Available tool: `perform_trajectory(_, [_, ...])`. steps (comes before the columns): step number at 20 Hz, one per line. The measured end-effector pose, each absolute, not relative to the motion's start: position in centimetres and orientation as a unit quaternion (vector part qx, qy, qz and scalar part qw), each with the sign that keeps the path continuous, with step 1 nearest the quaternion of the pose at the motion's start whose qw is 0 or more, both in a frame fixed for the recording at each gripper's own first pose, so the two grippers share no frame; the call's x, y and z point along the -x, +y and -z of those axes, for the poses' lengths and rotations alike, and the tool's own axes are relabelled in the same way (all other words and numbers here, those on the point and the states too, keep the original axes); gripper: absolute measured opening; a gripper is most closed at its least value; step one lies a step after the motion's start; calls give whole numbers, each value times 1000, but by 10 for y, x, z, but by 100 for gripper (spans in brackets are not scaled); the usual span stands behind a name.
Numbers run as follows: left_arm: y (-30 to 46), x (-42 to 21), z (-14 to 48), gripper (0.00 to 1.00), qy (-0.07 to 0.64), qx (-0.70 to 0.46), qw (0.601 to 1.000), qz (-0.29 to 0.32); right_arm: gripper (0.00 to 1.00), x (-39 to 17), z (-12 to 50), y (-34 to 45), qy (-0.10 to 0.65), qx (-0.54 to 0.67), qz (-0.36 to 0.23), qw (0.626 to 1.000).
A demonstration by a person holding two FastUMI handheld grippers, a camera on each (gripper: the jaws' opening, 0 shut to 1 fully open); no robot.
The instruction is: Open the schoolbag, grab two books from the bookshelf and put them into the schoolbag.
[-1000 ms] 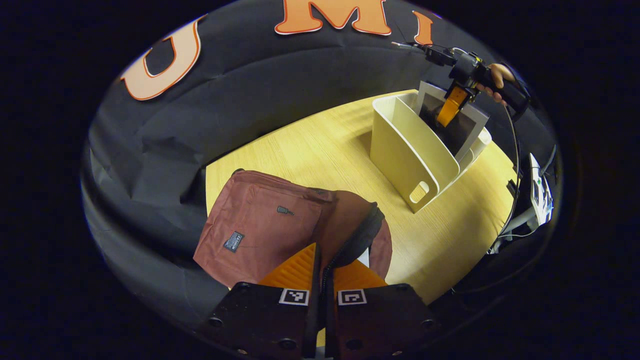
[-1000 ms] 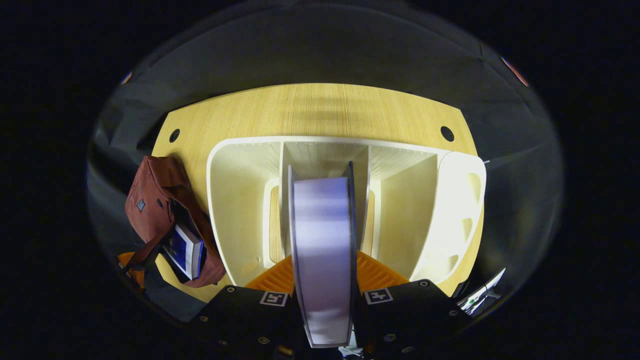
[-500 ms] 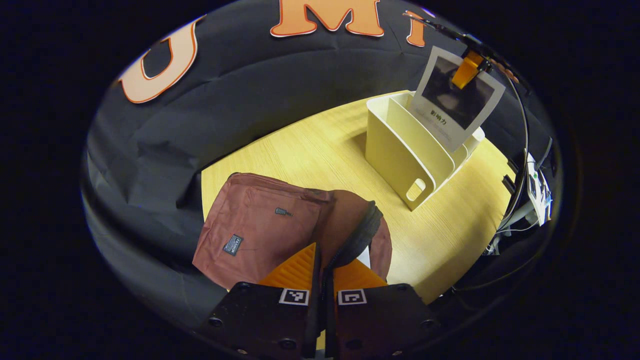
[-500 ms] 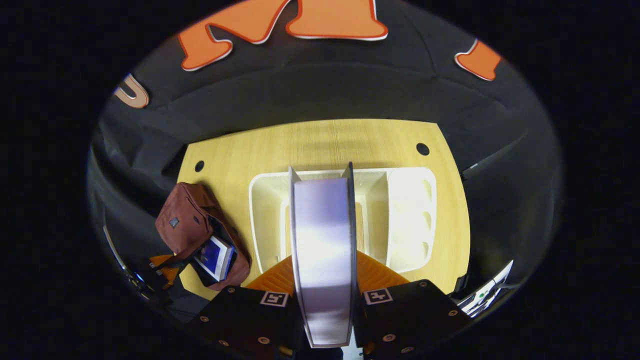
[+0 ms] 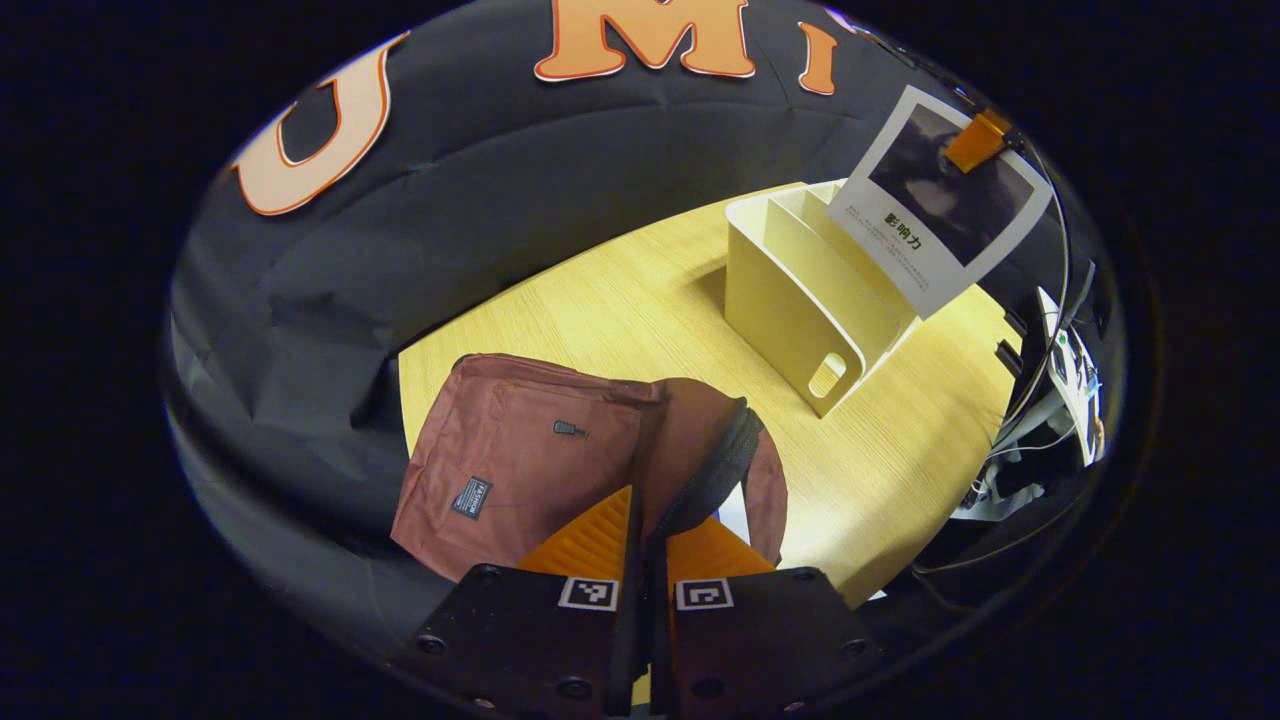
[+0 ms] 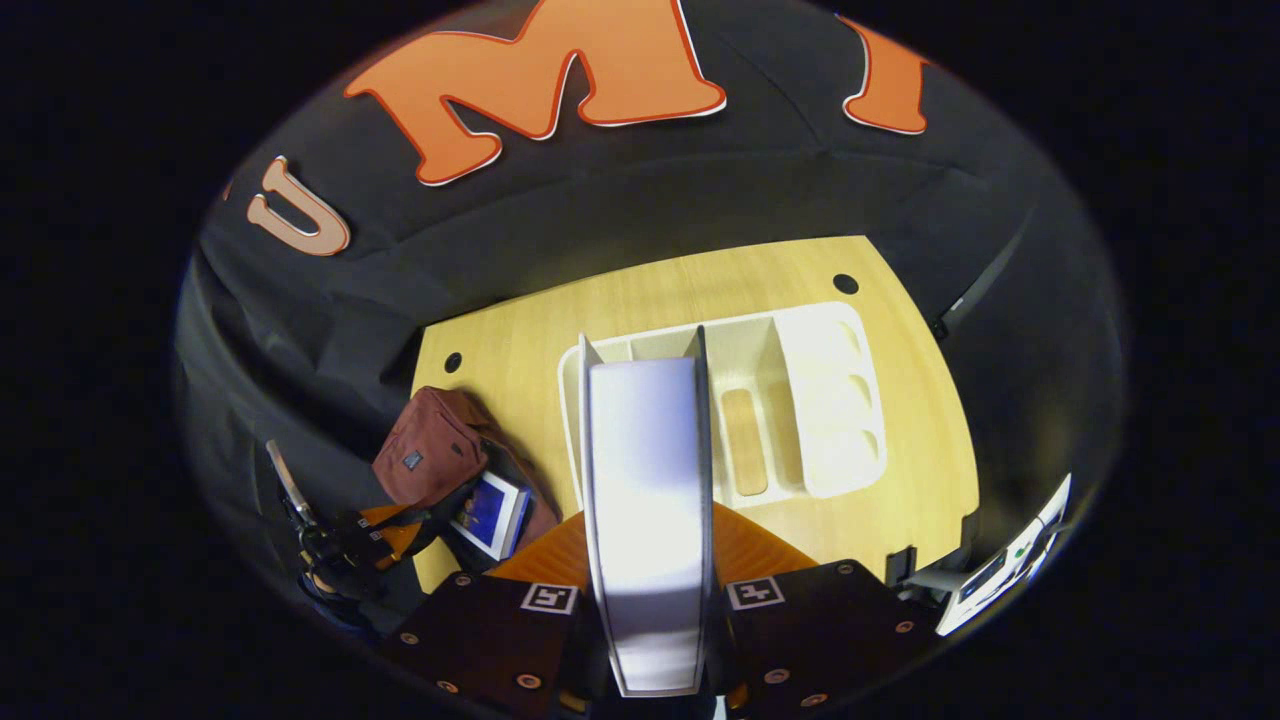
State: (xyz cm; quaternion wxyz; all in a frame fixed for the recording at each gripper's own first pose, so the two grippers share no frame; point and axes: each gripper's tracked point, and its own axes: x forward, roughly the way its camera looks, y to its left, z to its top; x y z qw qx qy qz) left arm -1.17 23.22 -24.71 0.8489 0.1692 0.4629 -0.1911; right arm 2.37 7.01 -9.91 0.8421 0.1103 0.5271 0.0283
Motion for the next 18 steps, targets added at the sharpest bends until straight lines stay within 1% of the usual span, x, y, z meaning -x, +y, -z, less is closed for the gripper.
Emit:
perform_trajectory(7, [234,12,243,7,458,-176,848,200,39,6,107,127,509,-188,-66,837])
perform_trajectory(13, [237,9,233,7,452,-180,850,200,39,23,152,208,516,-267,-120,805])
perform_trajectory(18, [235,11,230,7,448,-178,853,200,39,31,195,259,513,-331,-131,781])
